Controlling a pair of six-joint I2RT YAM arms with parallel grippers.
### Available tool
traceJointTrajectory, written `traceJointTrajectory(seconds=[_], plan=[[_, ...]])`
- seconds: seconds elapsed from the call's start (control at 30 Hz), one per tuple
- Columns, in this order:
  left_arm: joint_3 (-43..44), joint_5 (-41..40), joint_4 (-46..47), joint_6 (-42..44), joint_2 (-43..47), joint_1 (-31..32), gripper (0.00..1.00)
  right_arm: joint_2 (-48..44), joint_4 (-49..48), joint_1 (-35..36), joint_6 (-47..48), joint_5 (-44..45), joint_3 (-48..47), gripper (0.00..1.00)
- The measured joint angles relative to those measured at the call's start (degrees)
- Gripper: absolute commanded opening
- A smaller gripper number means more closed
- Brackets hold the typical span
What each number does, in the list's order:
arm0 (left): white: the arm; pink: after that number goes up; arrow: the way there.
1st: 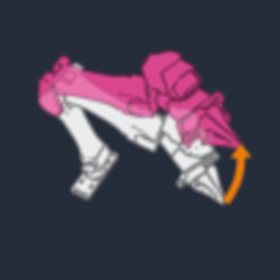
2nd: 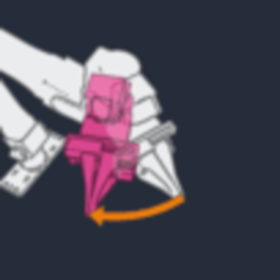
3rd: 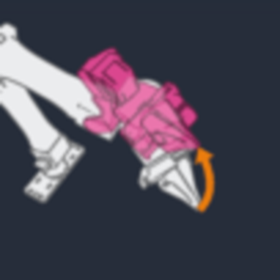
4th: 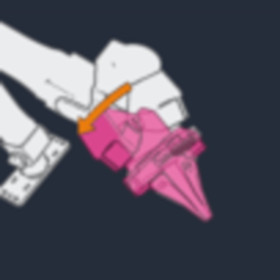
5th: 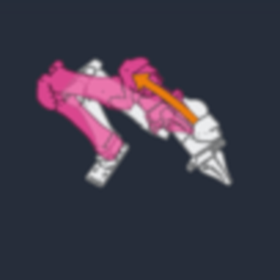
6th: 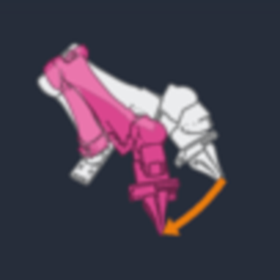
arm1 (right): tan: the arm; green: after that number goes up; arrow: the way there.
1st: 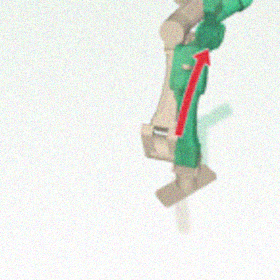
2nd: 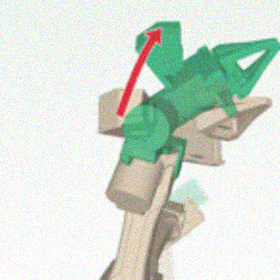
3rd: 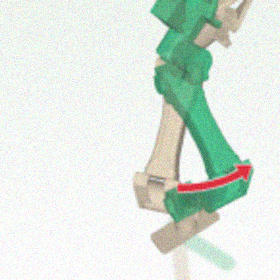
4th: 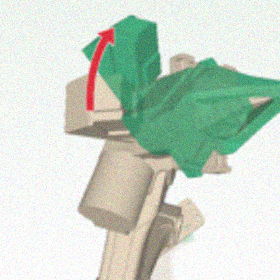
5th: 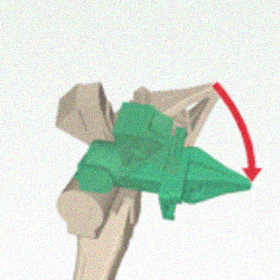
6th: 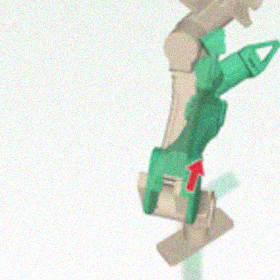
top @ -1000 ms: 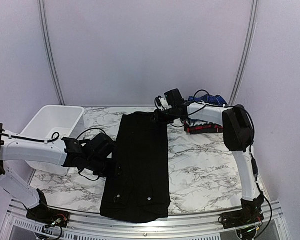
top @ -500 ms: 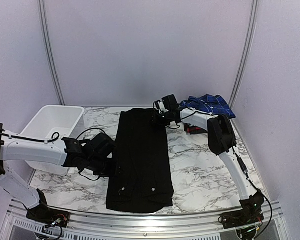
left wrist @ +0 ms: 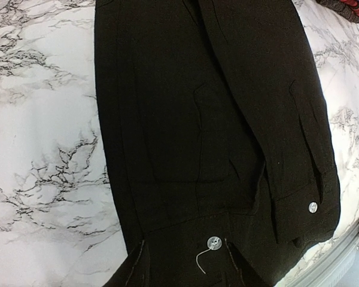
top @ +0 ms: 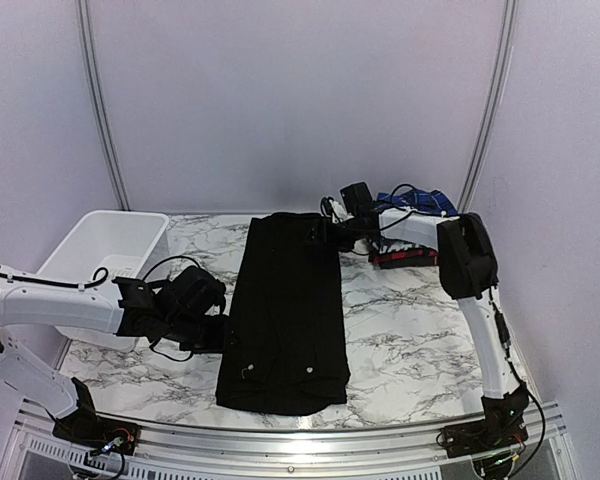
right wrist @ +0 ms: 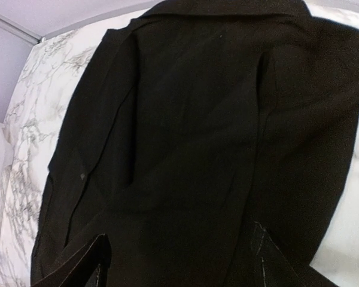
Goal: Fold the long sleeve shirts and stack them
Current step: Fold the 1/3-folded shirt at the center of the board.
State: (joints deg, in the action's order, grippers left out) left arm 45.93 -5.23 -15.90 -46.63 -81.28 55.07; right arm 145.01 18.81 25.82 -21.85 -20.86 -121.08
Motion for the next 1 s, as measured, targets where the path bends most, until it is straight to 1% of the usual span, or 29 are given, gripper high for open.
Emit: traceJointTrajectory(seconds=[0.13, 0.27, 0.33, 0.43, 0.53, 0.6, 0.7, 0.83, 0.93, 1.0], plan=[[-2.73, 0.02, 0.22, -0.48, 2.69, 0.00, 0.44, -16.37, -2.32, 2.51, -0.70, 0.50, 18.99, 0.75], [-5.07, 0.28, 0.20, -0.50, 3.72, 0.00, 0.44, -34.97, -8.46, 5.86, -3.08, 0.31, 39.98, 0.71], [-5.60, 0.52, 0.24, -0.46, 3.72, 0.00, 0.44, -41.48, -10.86, 7.72, -4.26, 0.39, 47.80, 0.66], [-5.86, 0.81, 0.26, -0.44, 3.74, 0.00, 0.44, -49.99, -13.81, 10.99, -6.23, 1.31, 59.74, 0.56], [-6.45, 1.09, 0.72, -0.46, 3.91, 0.00, 0.44, -58.34, -15.45, 14.64, -9.35, 2.51, 72.35, 0.52], [-7.23, 1.31, 0.92, -0.46, 4.52, 0.00, 0.44, -63.76, -15.30, 17.25, -11.13, 4.33, 79.03, 0.50], [-8.39, 1.60, 1.09, -0.46, 5.84, 0.07, 0.44, -72.70, -14.80, 21.62, -14.38, 7.32, 87.21, 0.45], [-9.22, 1.70, 1.18, -0.46, 6.84, 0.07, 0.44, -82.07, -14.95, 28.83, -19.41, 11.23, 94.23, 0.44], [-9.99, 1.66, 1.29, -0.48, 7.89, 0.07, 0.44, -85.18, -15.41, 34.58, -23.28, 13.77, 97.83, 0.44], [-10.58, 1.64, 1.38, -0.48, 8.76, 0.07, 0.44, -84.80, -15.43, 37.44, -25.22, 15.10, 98.92, 0.43]])
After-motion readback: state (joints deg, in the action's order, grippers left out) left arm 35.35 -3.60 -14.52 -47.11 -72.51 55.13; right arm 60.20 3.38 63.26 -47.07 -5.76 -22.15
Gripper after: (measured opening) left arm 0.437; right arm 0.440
